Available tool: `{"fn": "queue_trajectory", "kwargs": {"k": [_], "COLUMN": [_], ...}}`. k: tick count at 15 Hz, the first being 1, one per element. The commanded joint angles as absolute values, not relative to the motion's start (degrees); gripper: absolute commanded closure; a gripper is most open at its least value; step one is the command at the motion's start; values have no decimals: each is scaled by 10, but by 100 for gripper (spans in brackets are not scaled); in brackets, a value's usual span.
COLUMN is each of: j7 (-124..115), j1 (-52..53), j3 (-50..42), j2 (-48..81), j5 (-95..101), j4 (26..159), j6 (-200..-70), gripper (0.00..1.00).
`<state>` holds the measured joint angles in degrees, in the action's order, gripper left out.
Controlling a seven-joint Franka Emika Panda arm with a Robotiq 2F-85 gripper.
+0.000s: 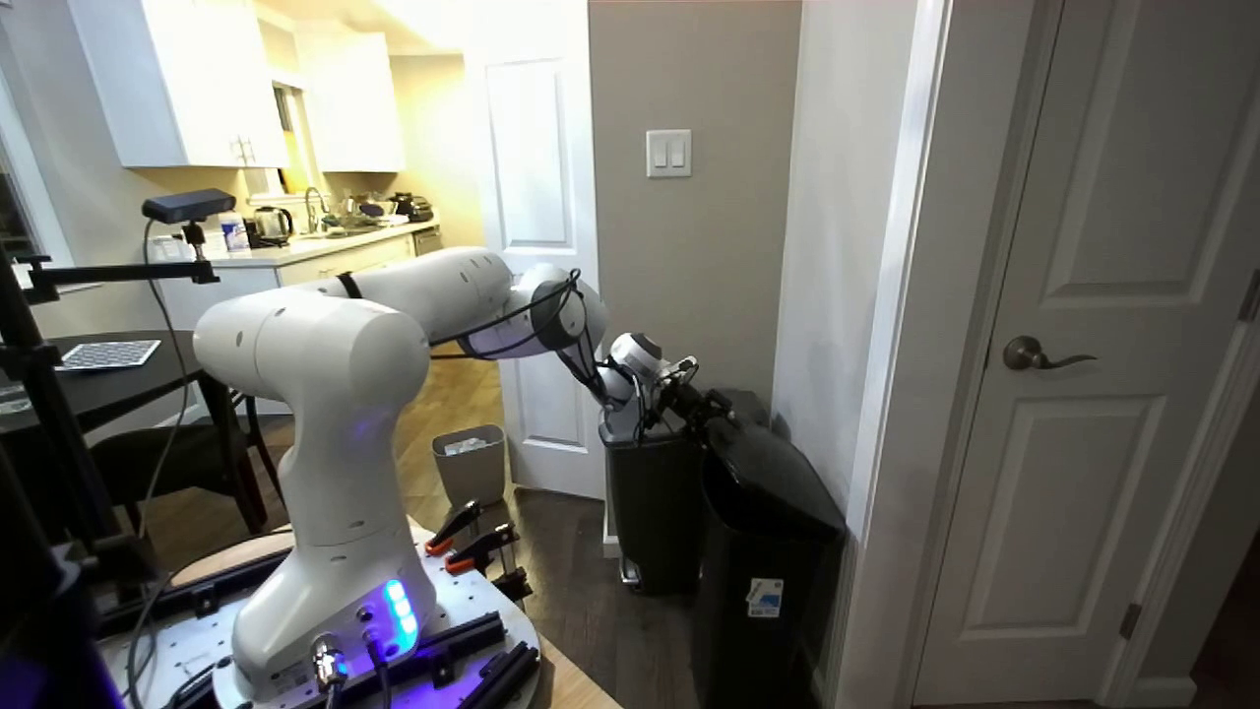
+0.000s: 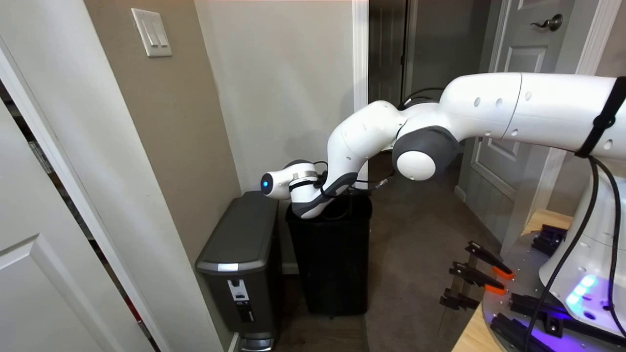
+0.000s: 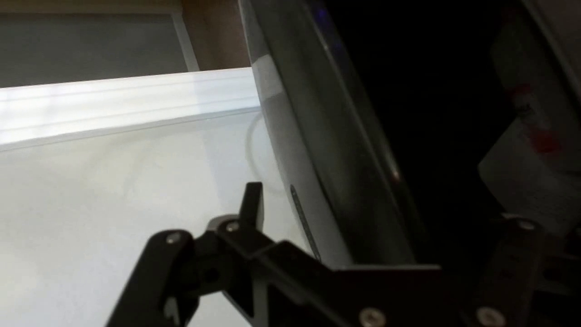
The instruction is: Fully open the black bin
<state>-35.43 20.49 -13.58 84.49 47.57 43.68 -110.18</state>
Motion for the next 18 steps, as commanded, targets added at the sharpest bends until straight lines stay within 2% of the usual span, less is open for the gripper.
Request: {"fn": "queue_trajectory", "kwargs": {"k": [1, 18], "j7": [-368, -410], "j1": [185, 120], "j3": [-135, -126], "j2": [825, 731], "j5": [465, 416], "j4": [444, 464], "j6": [-1107, -1108], "gripper": [0, 0]}}
